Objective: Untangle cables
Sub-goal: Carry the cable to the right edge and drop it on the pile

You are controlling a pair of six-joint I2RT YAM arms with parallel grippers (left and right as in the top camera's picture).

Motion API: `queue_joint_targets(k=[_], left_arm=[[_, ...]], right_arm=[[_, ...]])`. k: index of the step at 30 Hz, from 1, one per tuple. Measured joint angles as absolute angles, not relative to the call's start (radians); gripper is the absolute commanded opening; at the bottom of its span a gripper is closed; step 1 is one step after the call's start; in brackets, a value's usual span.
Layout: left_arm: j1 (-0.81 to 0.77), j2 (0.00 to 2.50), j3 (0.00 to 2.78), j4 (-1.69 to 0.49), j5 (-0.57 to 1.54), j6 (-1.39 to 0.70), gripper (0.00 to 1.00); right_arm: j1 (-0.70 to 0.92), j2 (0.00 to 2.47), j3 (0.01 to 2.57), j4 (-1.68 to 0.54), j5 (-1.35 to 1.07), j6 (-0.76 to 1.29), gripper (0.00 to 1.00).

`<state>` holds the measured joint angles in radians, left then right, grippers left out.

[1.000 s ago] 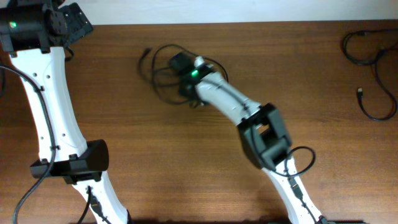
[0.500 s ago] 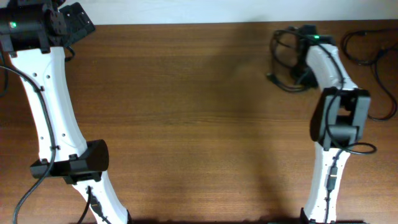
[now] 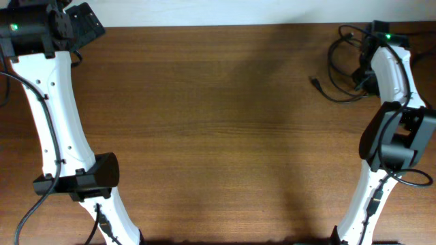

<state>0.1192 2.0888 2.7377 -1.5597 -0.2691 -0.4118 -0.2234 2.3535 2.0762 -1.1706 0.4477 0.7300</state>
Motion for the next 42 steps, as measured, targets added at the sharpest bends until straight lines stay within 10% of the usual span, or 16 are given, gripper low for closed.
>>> queue_joint_targets(k=[1, 2, 12, 27, 42], left_arm=[[0.119, 2.089, 2.738, -1.560, -0.268, -0.412, 0.99], [0.119, 2.089, 2.738, -1.560, -0.269, -0.412, 0.99], [0.119, 2.089, 2.738, -1.560, -0.257, -0.412, 0.99], [0.119, 2.089, 2.738, -1.557, -0.205, -0.412, 0.99], [0.119, 2.089, 2.738, -1.560, -0.205, -0.412, 0.99]], right_arm=[[-0.234, 2.354, 2.076, -1.173, 0.448, 0.730, 0.75], [-0.239, 2.354, 2.076, -1.176, 0.447, 0.731, 0.97], [-0.242, 2.326, 2.072, -1.166, 0.436, 0.694, 0.97], [-0.241, 1.477, 2.077, -1.078, 0.109, 0.126, 0.99], [-0.241, 1.507, 2.077, -1.069, 0.016, -0.064, 1.00]])
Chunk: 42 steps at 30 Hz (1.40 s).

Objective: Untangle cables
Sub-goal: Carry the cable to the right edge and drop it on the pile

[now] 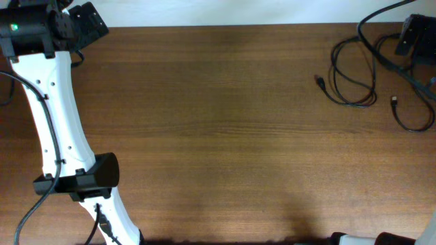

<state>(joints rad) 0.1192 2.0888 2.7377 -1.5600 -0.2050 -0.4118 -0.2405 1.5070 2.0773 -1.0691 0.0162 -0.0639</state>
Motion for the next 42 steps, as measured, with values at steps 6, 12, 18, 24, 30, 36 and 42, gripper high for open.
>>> queue_joint_targets(k=[6, 12, 18, 24, 30, 36, 42], left_arm=[[0.119, 2.089, 2.738, -1.560, -0.205, -0.412, 0.99], [0.119, 2.089, 2.738, -1.560, -0.205, -0.412, 0.99], [0.119, 2.089, 2.738, -1.560, -0.205, -0.412, 0.99], [0.119, 2.089, 2.738, -1.560, -0.205, -0.412, 0.99], [0.119, 2.089, 2.738, -1.560, -0.205, -0.412, 0.99], [0.119, 2.089, 2.738, -1.560, -0.205, -0.412, 0.99], [0.119, 2.089, 2.738, -1.560, -0.205, -0.412, 0.99]], right_arm=[[-0.241, 1.515, 2.077, -1.069, 0.016, -0.064, 1.00], [-0.241, 1.516, 2.077, -1.069, 0.016, -0.064, 1.00], [-0.241, 1.520, 2.077, -1.069, 0.016, -0.064, 1.00], [-0.241, 1.523, 2.077, -1.069, 0.016, -0.064, 1.00], [-0.241, 1.523, 2.077, -1.069, 0.016, -0.065, 1.00], [-0.239, 1.523, 2.077, -1.102, 0.015, -0.064, 1.00], [-0.142, 1.470, 2.040, -0.878, -0.044, -0.065, 1.00]])
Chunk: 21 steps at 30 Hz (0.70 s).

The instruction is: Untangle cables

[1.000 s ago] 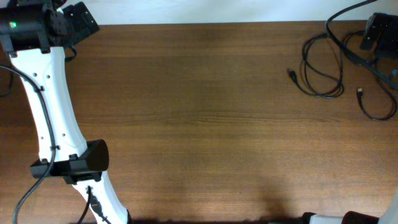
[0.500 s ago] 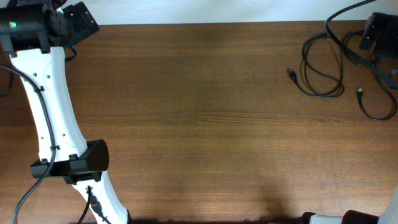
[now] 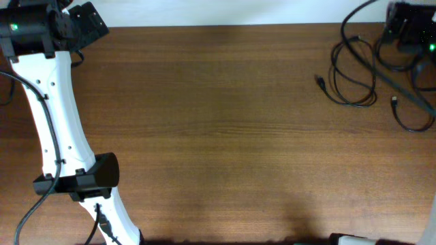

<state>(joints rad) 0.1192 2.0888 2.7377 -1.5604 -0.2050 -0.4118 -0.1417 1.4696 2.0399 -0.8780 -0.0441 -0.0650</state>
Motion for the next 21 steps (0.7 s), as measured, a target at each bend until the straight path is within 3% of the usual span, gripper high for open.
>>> queue_joint_targets(k=[5, 13, 21], left_arm=[[0.119, 2.089, 2.738, -1.560, -0.205, -0.412, 0.99], [0.119, 2.089, 2.738, -1.562, -0.205, -0.412, 0.99], [0.119, 2.085, 2.738, -1.559, -0.198, -0.412, 0.99]], right_arm=[[-0.104, 1.259, 1.815, -0.612, -0.051, -0.064, 1.00], [-0.103, 0.853, 1.136, -0.006, -0.075, -0.065, 1.00], [-0.103, 0.398, 0.597, 0.136, -0.180, -0.065, 1.00]])
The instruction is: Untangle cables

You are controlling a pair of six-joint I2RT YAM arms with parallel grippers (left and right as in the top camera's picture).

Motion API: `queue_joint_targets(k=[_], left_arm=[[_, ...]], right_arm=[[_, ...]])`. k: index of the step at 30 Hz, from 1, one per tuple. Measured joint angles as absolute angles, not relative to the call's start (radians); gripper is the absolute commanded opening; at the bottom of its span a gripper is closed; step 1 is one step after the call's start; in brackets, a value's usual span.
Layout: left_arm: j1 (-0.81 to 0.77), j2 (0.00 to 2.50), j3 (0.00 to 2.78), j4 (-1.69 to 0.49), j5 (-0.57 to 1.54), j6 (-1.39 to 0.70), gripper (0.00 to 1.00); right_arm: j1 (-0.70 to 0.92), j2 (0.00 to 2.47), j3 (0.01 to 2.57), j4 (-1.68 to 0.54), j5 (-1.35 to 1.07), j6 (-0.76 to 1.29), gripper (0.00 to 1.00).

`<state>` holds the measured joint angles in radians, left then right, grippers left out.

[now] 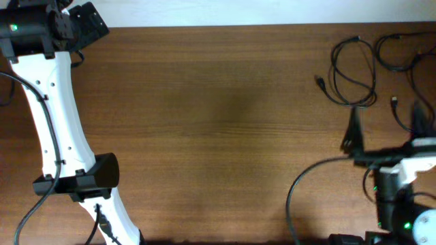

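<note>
Two thin black cables lie at the table's far right in the overhead view. One forms a loop with a plug end pointing left. The other cable curls beside it and runs down the right edge, with a small plug. My right gripper is at the lower right, below both cables, close under the camera. Its dark fingers are spread wide with nothing between them. My left gripper sits at the far left corner, away from the cables; how its jaws stand does not show.
The left arm's white links run down the left side of the brown table. A thick black lead from the right arm arcs over the table's front right. The table's far edge meets a white wall.
My right gripper was up at the far right corner with a cable strand raised. It is now at the lower right, open, and that cable lies flat on the table.
The right arm first reached over a bunched pile of cables at the far right. Then its gripper was at the far right corner with a strand lifted and the cables spread out. Now it is back near the front, and two cables lie side by side.
</note>
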<state>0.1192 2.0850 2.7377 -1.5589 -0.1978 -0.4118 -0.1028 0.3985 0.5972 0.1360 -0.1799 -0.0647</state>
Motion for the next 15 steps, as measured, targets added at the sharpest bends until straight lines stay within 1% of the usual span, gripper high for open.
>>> queue_joint_targets(k=[4, 8, 15], left_arm=[[0.119, 2.085, 2.738, -1.560, -0.197, -0.412, 0.99], [0.119, 2.085, 2.738, -1.560, -0.198, -0.412, 0.99], [0.119, 2.085, 2.738, -1.560, -0.197, -0.412, 0.99]], right_arm=[[-0.103, 0.196, 0.370, 0.237, -0.279, -0.067, 1.00], [-0.103, 0.075, 0.209, 0.259, -0.323, -0.070, 1.00], [-0.103, 0.015, 0.053, 0.258, -0.310, -0.075, 1.00]])
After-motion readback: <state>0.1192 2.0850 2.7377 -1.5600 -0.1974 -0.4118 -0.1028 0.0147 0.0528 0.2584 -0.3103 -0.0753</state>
